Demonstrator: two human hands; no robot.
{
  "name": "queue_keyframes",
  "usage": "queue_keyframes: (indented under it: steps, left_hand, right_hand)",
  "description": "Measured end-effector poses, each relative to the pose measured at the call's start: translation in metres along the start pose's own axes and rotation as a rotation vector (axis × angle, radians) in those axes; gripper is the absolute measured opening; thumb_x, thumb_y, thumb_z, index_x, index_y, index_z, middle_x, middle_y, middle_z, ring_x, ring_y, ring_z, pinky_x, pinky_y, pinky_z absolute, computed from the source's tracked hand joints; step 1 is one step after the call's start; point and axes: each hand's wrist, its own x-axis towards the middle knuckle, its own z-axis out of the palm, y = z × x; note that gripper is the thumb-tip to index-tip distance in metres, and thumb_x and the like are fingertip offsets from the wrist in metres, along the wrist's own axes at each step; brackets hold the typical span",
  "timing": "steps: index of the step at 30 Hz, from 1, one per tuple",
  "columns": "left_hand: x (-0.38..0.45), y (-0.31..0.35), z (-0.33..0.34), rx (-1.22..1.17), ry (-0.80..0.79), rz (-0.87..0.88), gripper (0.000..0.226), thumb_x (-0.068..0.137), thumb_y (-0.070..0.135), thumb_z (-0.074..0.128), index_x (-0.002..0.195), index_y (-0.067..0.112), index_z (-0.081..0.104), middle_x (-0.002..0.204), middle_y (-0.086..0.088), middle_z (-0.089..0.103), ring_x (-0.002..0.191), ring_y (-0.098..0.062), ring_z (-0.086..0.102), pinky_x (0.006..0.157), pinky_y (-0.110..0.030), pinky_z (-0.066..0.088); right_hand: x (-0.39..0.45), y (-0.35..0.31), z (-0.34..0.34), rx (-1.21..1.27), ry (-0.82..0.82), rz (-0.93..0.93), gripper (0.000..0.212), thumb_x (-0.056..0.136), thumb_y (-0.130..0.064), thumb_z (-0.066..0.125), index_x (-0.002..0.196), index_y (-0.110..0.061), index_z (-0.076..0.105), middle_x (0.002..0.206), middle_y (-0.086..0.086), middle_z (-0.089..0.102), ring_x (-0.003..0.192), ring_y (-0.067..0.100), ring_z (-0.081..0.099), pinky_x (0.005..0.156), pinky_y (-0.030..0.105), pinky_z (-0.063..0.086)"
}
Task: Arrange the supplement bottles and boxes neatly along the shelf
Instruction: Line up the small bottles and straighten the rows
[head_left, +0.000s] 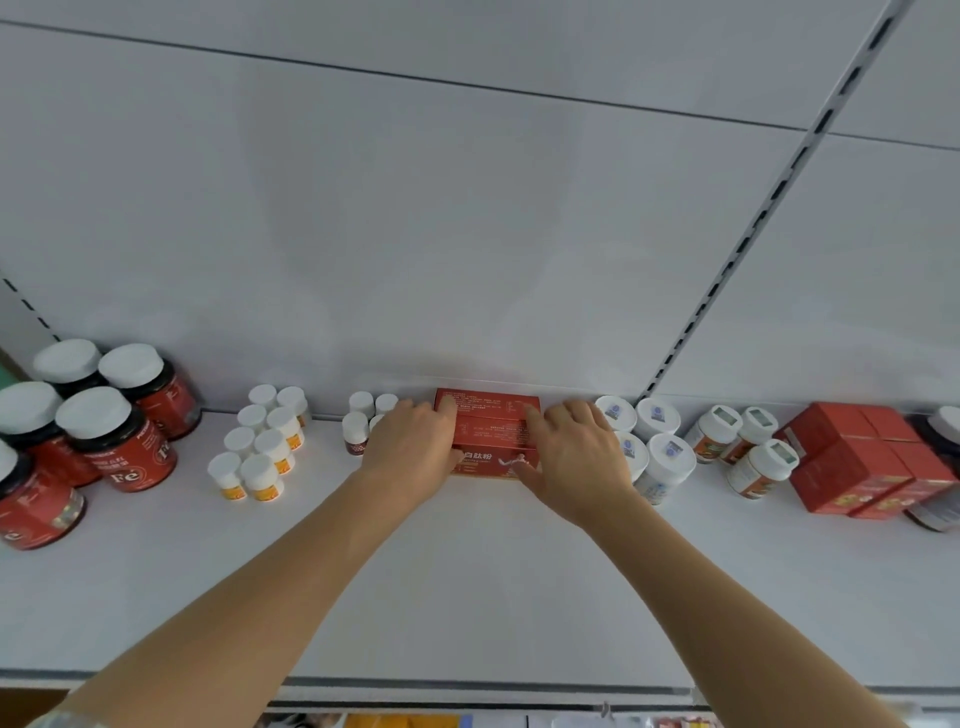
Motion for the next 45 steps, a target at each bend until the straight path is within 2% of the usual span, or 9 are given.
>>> queue_keyframes:
  steps: [2,9,13,17,22,26,30,40,45]
  left_hand:
    - [-0.001,0.003,-0.007,0.018,0.029,-0.01,0.054,0.088,0.046,0.065,0.125,0.013,0.047,0.116,-0.006,0.062,0.107,-0.027,0.056,0.08,-0.038,0.048]
    - [0.005,0.048,-0.023,-0.041,0.171,0.167,0.056,0.09,0.052,0.059,0.129,0.013,0.047,0.116,-0.006,0.061,0.106,-0.028,0.053,0.081,-0.037,0.048]
    - [0.008,0.086,-0.017,-0.105,0.142,0.245,0.064,0.091,0.054,0.054,0.139,0.015,0.042,0.125,-0.006,0.058,0.116,-0.029,0.048,0.092,-0.037,0.045]
    - [0.013,0.122,-0.009,-0.116,0.106,0.301,0.073,0.088,0.061,0.054,0.143,0.017,0.037,0.122,-0.004,0.058,0.115,-0.027,0.049,0.092,-0.037,0.045]
    - [0.021,0.159,0.002,-0.081,-0.063,0.214,0.082,0.083,0.056,0.064,0.147,0.018,0.029,0.124,-0.007,0.057,0.113,-0.029,0.051,0.089,-0.042,0.049]
    - [0.027,0.176,0.013,0.006,-0.107,0.121,0.088,0.085,0.049,0.065,0.152,0.017,0.019,0.123,-0.01,0.058,0.11,-0.031,0.054,0.084,-0.04,0.048]
    - [0.028,0.181,0.02,0.029,-0.093,0.061,0.079,0.089,0.037,0.063,0.152,0.016,0.02,0.12,-0.008,0.06,0.107,-0.03,0.056,0.08,-0.039,0.047]
    - [0.03,0.184,0.022,0.013,-0.095,0.067,0.077,0.092,0.036,0.06,0.153,0.01,0.021,0.129,-0.009,0.055,0.115,-0.029,0.054,0.087,-0.04,0.048]
    - [0.03,0.183,0.025,0.0,-0.088,0.074,0.078,0.091,0.036,0.062,0.152,0.009,0.022,0.129,-0.009,0.055,0.115,-0.029,0.053,0.089,-0.041,0.049]
  right_hand:
    - [-0.004,0.005,-0.008,0.035,0.028,0.022,0.061,0.082,-0.058,0.054,0.126,-0.015,0.058,0.099,0.003,0.063,0.104,0.029,0.054,0.096,0.04,0.044]
    - [-0.032,0.044,-0.029,0.049,0.152,0.096,0.037,0.085,-0.031,0.06,0.115,-0.01,0.063,0.103,0.008,0.066,0.104,0.033,0.056,0.09,0.042,0.047]
    - [-0.048,0.08,-0.038,0.086,0.145,0.14,0.046,0.085,-0.033,0.051,0.122,-0.01,0.062,0.11,0.01,0.067,0.108,0.034,0.056,0.087,0.044,0.05]
    - [-0.064,0.117,-0.04,0.131,0.038,0.174,0.06,0.08,-0.045,0.044,0.128,-0.012,0.058,0.113,0.008,0.064,0.112,0.034,0.054,0.088,0.045,0.051]
    - [-0.069,0.148,-0.034,0.09,-0.186,0.103,0.078,0.083,-0.054,0.054,0.148,-0.019,0.031,0.131,0.004,0.054,0.128,0.029,0.041,0.101,0.041,0.042]
    - [-0.065,0.16,-0.023,0.092,-0.257,0.054,0.085,0.086,-0.057,0.054,0.153,-0.02,0.016,0.13,0.003,0.053,0.128,0.027,0.041,0.099,0.039,0.041]
    - [-0.061,0.162,-0.012,0.123,-0.272,-0.005,0.087,0.088,-0.055,0.054,0.155,-0.018,0.013,0.132,0.003,0.054,0.125,0.027,0.044,0.097,0.038,0.044]
    - [-0.059,0.162,-0.003,0.137,-0.246,-0.041,0.081,0.094,-0.049,0.05,0.155,-0.015,0.01,0.13,0.004,0.054,0.12,0.026,0.046,0.089,0.035,0.042]
    - [-0.059,0.159,-0.002,0.157,-0.249,-0.03,0.081,0.095,-0.046,0.051,0.155,-0.013,0.008,0.133,0.005,0.052,0.123,0.027,0.043,0.094,0.036,0.042]
